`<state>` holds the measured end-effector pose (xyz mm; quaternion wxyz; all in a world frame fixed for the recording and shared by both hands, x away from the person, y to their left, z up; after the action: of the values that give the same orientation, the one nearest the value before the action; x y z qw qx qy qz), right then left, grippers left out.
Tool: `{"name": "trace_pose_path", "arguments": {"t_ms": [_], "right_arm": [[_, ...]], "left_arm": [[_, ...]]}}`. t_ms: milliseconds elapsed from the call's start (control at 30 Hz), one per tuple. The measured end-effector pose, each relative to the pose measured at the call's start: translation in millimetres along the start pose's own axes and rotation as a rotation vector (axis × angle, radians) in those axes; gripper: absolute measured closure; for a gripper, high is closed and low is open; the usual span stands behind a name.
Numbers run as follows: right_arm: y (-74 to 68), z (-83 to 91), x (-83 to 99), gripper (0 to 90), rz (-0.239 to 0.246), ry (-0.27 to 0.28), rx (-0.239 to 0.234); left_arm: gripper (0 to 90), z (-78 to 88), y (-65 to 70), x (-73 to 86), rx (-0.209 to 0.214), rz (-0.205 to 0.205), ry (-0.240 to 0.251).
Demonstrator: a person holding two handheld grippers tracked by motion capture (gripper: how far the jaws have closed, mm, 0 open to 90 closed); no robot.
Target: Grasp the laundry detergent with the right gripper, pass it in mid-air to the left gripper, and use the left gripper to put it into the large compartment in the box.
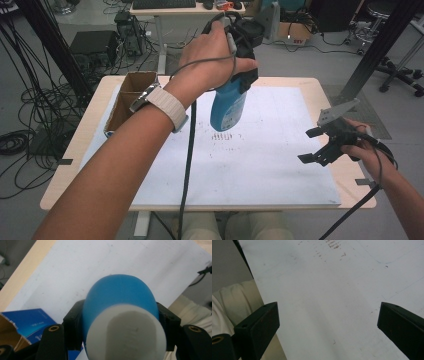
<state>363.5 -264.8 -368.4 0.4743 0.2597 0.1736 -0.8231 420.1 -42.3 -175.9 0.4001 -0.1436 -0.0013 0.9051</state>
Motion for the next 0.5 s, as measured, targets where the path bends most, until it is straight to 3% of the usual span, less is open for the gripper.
{"name": "trace_pose_path", "arguments": {"t_ms": [233, 333, 500], "right_arm": [[5.3, 1.3, -3.5, 4.3, -0.060, 0.050, 0.024], [8.2, 3.0, -4.7, 4.2, -0.087, 0.064, 0.035], [12.3, 4.8, -3.4, 4.2, -0.103, 0.067, 0.049]], "left_arm": [[37.4, 11.5, -25.9, -3.8, -0.040, 0.097, 0.011], [37.4, 13.8, -37.1, -3.2, -0.043, 0.164, 0.018], [37.4, 19.5, -59.0, 1.9, -0.071, 0.212, 0.024]]}}
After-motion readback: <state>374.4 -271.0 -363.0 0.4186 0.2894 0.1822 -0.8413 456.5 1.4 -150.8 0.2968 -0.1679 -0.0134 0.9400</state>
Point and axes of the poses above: each handheld gripper's, and its own axes: z roughly backward along the jaws, x roughly out of its underside, y roughly to its right, the point moved 10 cm from there along -z, roughly forward along the jaws, and after that the axes turned 1 degree about z, right-handed, at the moved point
